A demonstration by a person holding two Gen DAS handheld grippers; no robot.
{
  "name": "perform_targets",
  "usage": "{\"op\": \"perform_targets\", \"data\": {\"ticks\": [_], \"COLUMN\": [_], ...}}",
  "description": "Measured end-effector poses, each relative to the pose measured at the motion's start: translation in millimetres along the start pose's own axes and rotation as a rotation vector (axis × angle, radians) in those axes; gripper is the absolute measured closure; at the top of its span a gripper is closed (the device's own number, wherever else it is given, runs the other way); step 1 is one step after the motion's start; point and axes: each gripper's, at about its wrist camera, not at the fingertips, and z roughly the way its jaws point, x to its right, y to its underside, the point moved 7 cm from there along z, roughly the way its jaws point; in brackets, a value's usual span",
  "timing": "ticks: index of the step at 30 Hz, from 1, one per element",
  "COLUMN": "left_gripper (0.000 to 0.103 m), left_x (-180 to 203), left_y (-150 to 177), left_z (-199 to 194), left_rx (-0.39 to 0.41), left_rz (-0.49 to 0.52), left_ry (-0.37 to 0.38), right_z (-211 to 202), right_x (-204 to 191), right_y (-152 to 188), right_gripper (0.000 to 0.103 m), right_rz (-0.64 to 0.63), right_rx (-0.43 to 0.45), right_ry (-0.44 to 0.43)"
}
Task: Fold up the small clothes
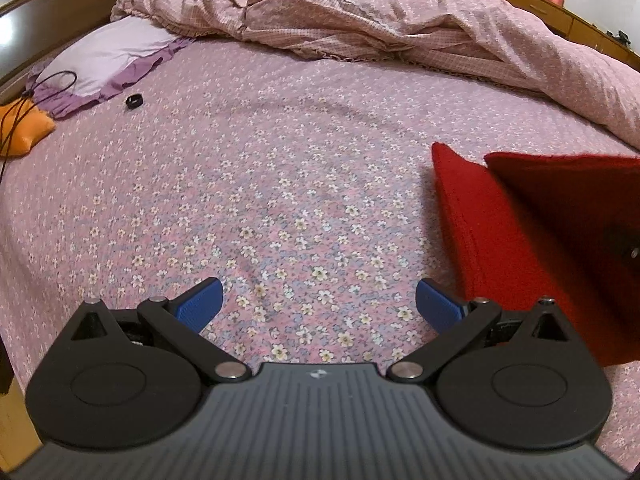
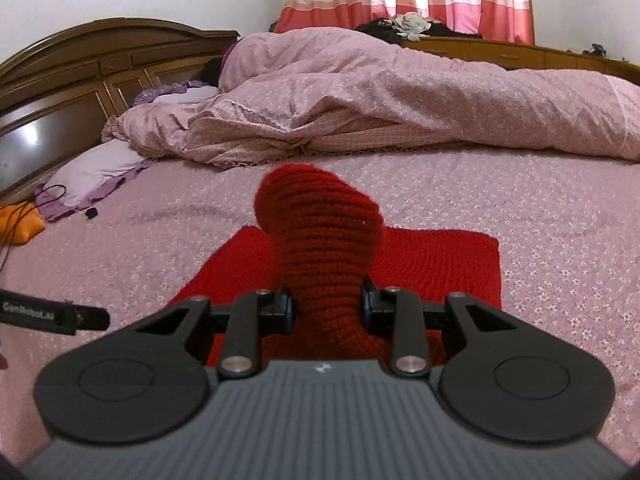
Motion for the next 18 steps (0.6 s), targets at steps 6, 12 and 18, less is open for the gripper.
{"op": "perform_targets", "data": {"ticks": [6,12,18], "left_gripper": [0.0,0.0,0.0], "left_x": [-10.8,-26.4,-39.3], "left_y": [0.1,0.0,6.4], "left_z": [-1.7,-1.8,-1.5], "left_rx": [0.005,0.006,-0.002], "left_rz": [-0.021,-0.058,-0.081], "left_ry": [0.002,-0.011,-0.022], "right_z": [-14.9,-25.6,-9.5], "right_x": [4.3,-34.1,-70.8], "right_y": [-36.4,-36.5,3.6], "right_gripper": [0.072,0.072,0.072], "right_rz": [0.078,-0.069,-0.19], "right_rx": [0.137,0.206,0.113], "right_ry": [0.056,0.012,-0.078]}}
